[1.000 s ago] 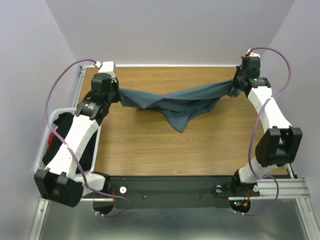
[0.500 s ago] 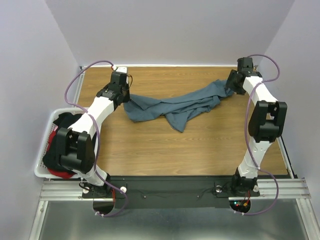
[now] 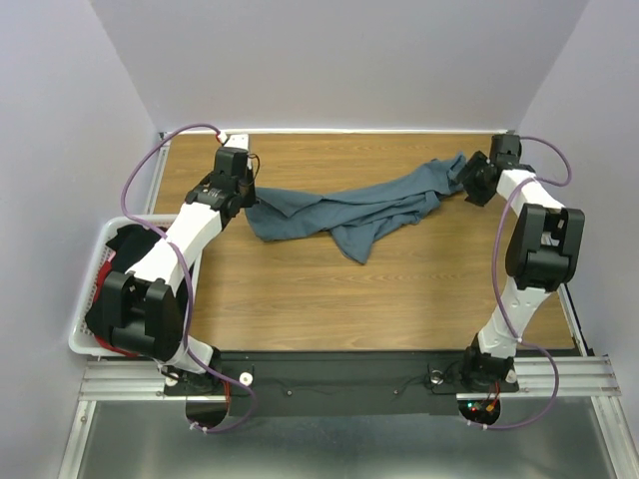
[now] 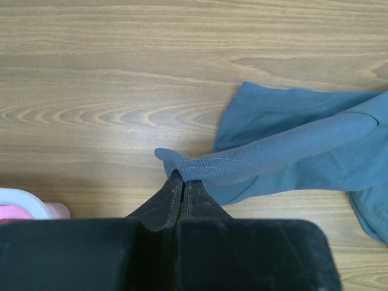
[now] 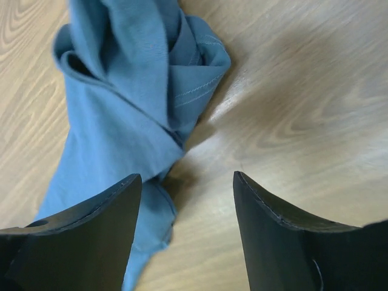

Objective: Fold and stack the t-shirts
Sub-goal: Flatten the tshirt out

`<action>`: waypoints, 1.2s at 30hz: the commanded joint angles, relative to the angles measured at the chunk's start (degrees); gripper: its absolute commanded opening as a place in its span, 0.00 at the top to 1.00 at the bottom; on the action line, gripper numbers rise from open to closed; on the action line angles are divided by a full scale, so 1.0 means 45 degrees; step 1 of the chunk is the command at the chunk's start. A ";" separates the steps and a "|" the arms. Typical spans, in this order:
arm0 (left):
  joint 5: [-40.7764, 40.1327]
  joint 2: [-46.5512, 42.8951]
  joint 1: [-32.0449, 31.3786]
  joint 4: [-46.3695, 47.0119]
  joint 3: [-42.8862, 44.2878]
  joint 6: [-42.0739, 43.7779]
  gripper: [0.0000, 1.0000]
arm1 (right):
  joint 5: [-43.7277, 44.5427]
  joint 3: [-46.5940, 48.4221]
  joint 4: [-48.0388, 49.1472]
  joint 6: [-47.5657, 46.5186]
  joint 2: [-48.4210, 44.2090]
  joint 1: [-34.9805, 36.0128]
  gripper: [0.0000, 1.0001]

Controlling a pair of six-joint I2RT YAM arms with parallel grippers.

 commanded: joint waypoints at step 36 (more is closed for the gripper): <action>-0.0409 -0.0441 0.0101 0.0038 0.0234 0.0245 1.00 | -0.2095 -0.1148 0.3786 0.3295 0.1699 -0.0028 0.47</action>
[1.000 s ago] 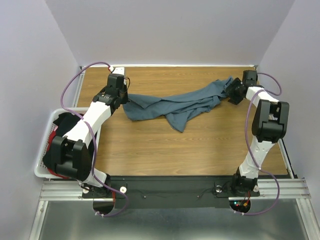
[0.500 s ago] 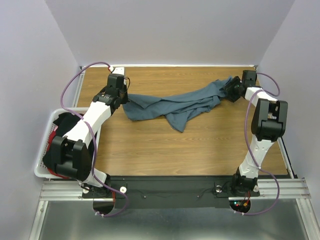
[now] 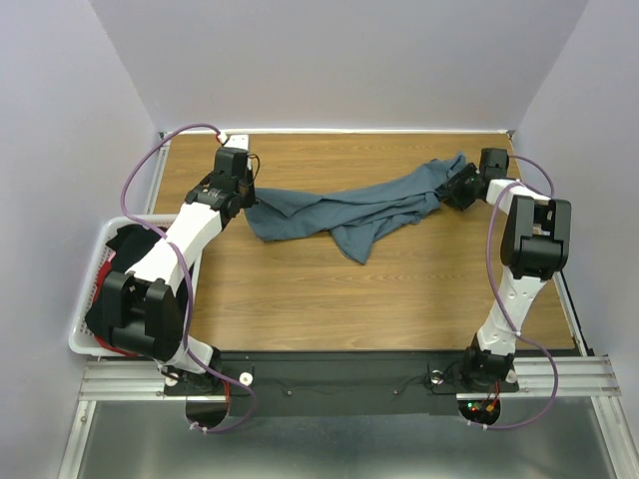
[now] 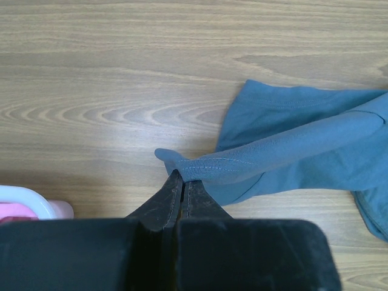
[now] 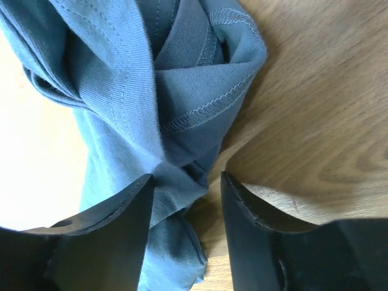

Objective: Fold and stack the t-shirts
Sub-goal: Flatten the tshirt out

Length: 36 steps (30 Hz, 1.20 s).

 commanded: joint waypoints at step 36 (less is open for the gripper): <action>0.0140 -0.0820 0.0335 -0.0866 0.3182 0.0173 1.00 | -0.0235 -0.0040 -0.1456 -0.1238 -0.3710 -0.0345 0.99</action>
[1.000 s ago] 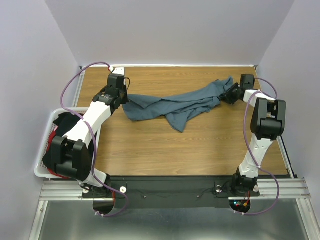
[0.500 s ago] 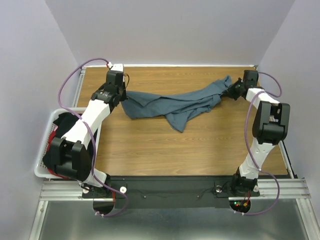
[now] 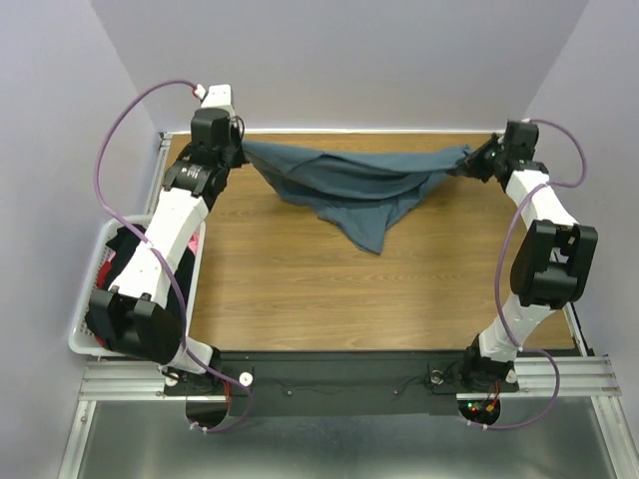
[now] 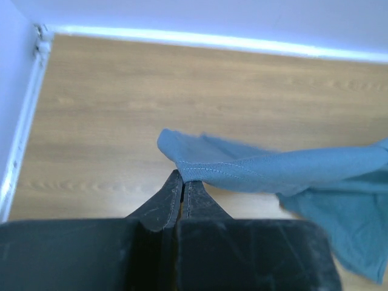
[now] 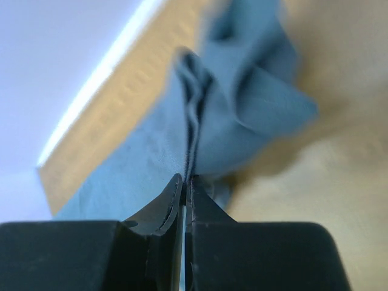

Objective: Fold and stack the t-shirts
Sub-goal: Flatten the tshirt out

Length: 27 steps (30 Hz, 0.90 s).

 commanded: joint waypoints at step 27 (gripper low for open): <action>0.1785 -0.1662 -0.0303 0.0508 -0.5187 -0.1075 1.00 | 0.0404 -0.4373 -0.0191 -0.0604 -0.0832 -0.0146 0.61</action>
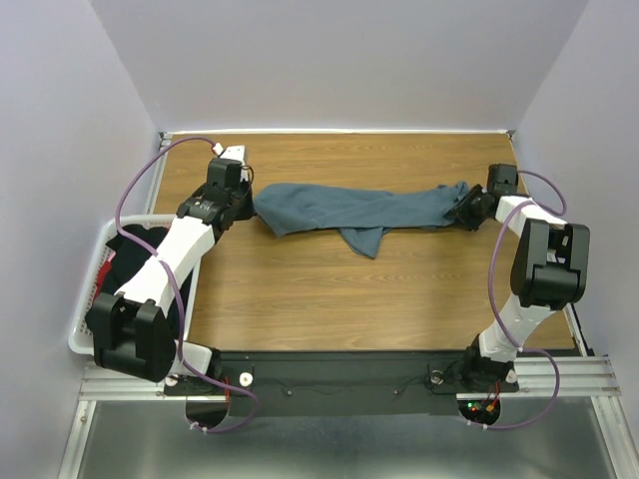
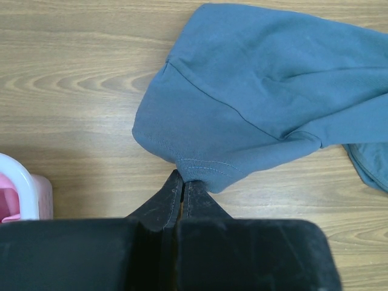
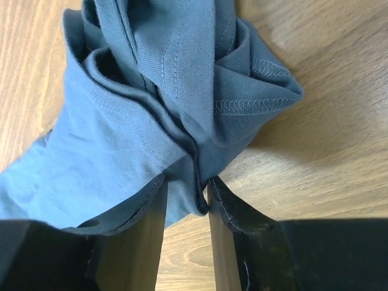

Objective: Fold and stack the t-shirts
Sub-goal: Flatten the tshirt out

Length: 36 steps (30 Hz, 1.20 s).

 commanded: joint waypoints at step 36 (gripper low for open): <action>0.0129 -0.0405 -0.0124 0.0332 0.0179 -0.0119 1.00 | -0.0845 0.1216 -0.0458 0.0214 -0.0693 -0.0078 0.70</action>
